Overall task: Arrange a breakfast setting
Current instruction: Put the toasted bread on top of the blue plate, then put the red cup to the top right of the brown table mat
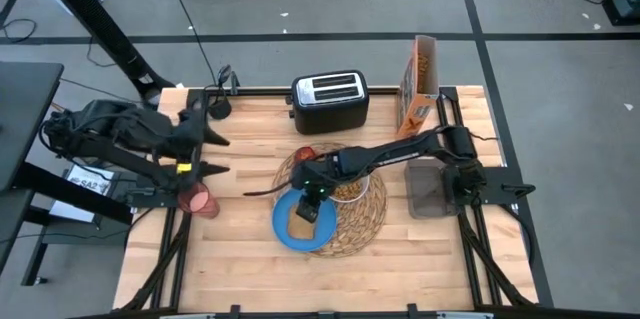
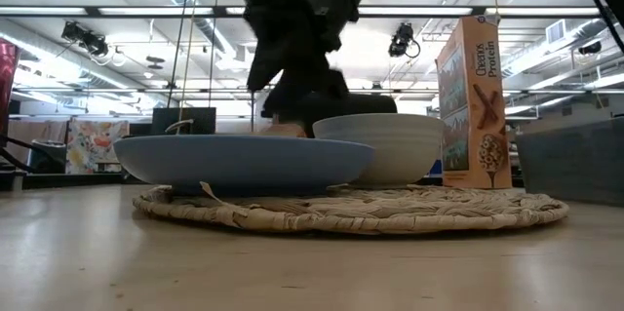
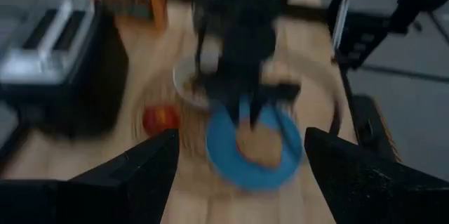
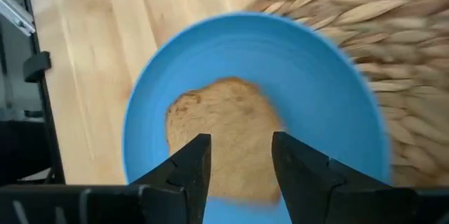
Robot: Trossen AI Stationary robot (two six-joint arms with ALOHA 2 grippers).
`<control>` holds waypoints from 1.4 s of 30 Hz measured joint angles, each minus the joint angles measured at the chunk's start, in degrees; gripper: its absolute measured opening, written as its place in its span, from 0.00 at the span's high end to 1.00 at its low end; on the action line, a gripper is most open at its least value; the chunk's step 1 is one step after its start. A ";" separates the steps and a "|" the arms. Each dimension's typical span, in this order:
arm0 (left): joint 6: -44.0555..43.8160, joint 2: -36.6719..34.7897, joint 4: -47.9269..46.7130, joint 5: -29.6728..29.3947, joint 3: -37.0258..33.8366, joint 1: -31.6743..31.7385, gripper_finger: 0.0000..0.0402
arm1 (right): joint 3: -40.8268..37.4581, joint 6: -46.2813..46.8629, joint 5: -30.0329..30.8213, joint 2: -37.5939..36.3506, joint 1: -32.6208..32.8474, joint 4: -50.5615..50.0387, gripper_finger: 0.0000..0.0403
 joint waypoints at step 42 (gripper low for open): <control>-54.62 13.91 -16.68 14.56 -29.23 -17.99 0.58 | 0.20 -9.39 22.22 -22.42 12.52 -4.15 0.61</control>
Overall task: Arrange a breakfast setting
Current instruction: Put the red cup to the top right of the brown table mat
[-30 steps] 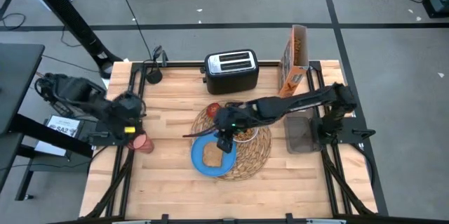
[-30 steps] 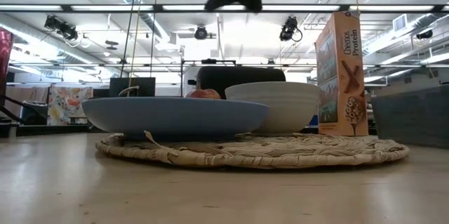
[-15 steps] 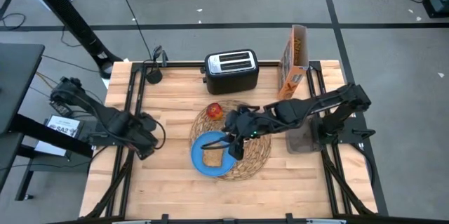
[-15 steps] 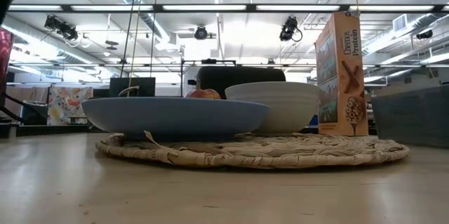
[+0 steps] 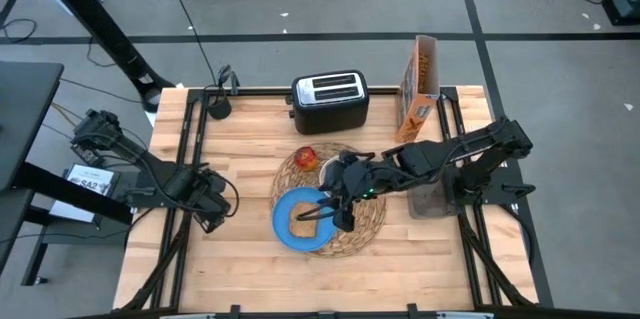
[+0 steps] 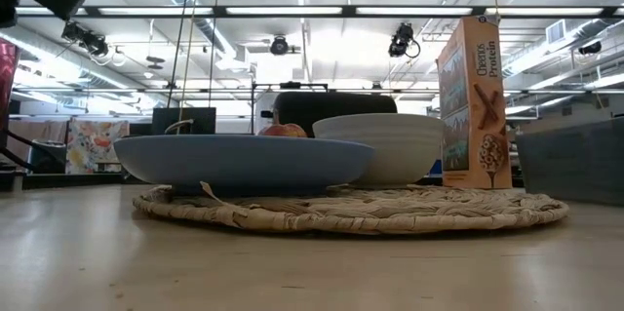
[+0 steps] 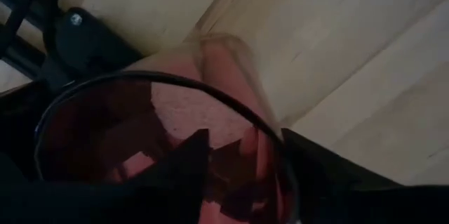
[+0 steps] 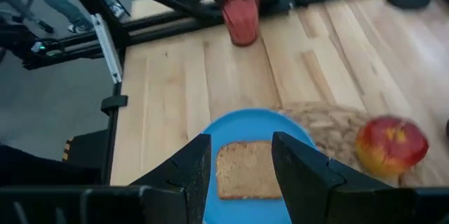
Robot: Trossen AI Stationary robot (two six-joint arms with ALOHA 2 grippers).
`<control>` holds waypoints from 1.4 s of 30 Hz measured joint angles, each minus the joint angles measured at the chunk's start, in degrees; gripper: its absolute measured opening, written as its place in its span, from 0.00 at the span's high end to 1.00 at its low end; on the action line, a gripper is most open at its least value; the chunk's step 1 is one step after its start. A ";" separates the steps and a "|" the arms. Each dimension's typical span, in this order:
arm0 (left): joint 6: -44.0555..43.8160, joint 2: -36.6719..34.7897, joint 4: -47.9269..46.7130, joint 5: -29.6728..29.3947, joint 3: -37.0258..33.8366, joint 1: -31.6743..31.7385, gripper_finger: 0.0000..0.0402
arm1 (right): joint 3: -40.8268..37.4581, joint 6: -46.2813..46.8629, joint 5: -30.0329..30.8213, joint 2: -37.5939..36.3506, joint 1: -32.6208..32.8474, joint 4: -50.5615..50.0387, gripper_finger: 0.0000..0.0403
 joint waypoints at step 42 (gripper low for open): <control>72.31 29.56 -9.49 -12.91 51.46 0.05 0.97 | -24.09 -6.48 4.26 8.91 0.20 51.19 0.02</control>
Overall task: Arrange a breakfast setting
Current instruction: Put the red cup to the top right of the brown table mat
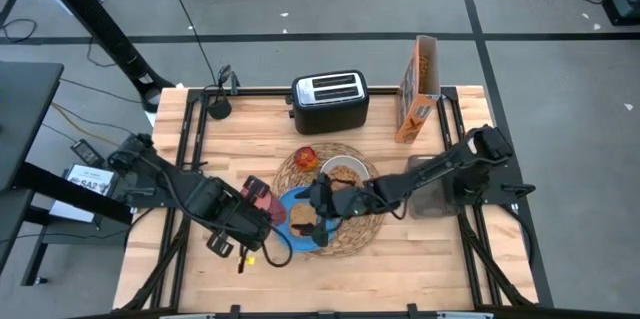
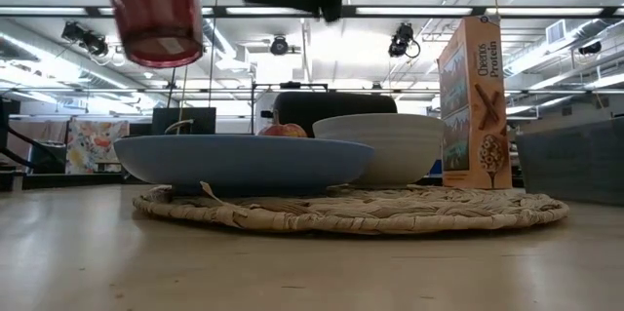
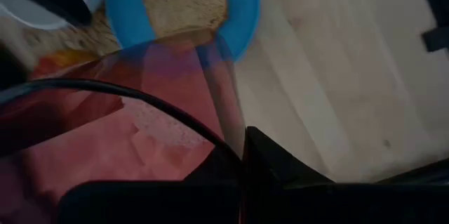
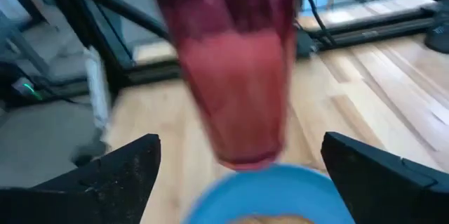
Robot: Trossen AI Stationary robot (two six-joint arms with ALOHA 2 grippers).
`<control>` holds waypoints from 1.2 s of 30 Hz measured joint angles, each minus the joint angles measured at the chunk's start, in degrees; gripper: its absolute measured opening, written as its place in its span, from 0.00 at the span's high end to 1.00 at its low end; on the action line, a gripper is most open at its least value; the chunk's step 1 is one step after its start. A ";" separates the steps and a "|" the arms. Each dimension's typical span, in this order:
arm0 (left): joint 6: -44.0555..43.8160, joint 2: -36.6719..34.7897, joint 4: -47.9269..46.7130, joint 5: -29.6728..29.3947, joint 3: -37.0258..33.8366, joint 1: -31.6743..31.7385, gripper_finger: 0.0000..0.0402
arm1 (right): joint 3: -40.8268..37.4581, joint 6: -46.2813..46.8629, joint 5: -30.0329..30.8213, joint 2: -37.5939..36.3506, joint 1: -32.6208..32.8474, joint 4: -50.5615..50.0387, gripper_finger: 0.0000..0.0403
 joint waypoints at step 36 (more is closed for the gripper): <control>17.97 0.46 8.17 -5.82 0.24 4.39 0.97 | 4.07 -11.30 -22.35 5.96 -7.35 2.39 0.02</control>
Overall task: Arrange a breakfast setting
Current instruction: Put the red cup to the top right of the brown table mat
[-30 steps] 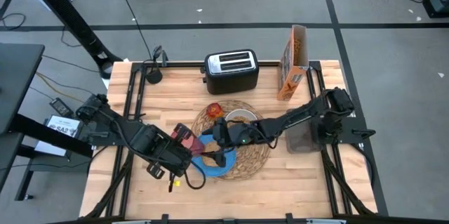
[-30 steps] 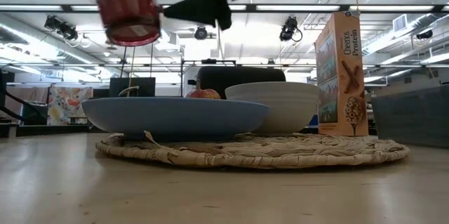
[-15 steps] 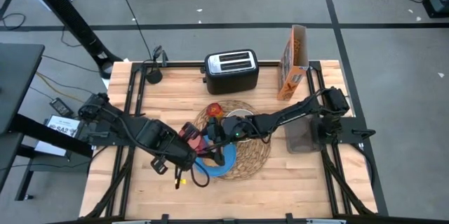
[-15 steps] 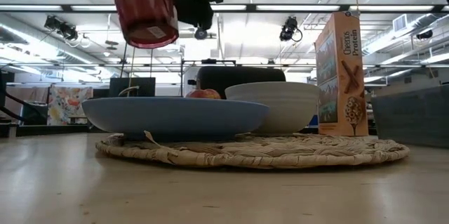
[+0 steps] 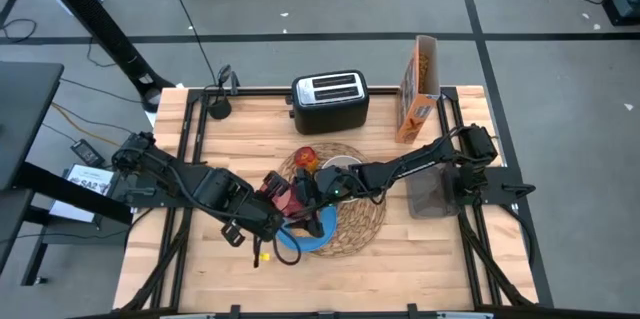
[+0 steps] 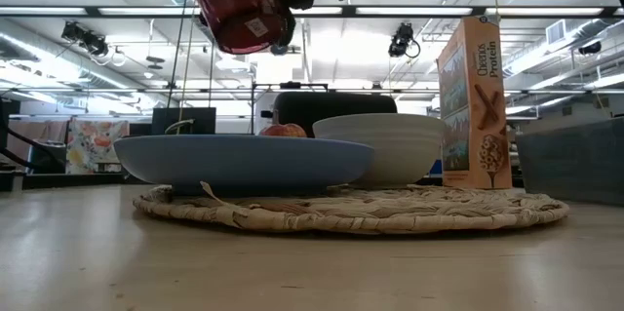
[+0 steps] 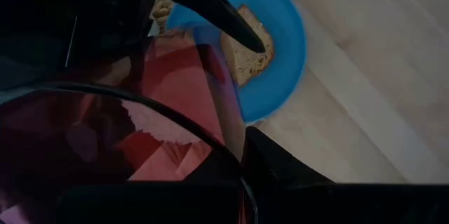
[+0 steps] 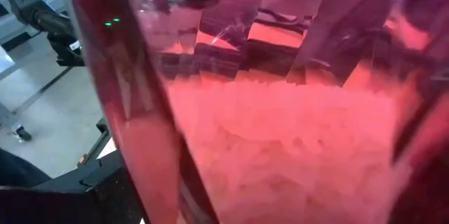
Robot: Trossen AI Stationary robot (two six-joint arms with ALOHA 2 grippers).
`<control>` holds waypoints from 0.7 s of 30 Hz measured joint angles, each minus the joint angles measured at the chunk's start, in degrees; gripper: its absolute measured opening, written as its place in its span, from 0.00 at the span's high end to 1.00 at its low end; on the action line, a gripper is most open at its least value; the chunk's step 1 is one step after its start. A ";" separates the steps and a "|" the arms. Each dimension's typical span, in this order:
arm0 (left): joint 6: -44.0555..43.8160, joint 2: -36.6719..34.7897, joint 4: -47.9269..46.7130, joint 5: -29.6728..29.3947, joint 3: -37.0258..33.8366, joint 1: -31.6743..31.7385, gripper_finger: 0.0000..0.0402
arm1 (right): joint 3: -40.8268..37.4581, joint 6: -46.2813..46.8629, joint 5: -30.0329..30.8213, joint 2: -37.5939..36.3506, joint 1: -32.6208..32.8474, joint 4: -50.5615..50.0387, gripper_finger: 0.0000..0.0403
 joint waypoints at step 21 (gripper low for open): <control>0.93 -0.08 0.05 2.45 -0.07 0.46 0.92 | 2.21 -1.17 -0.20 -0.37 0.02 0.02 0.10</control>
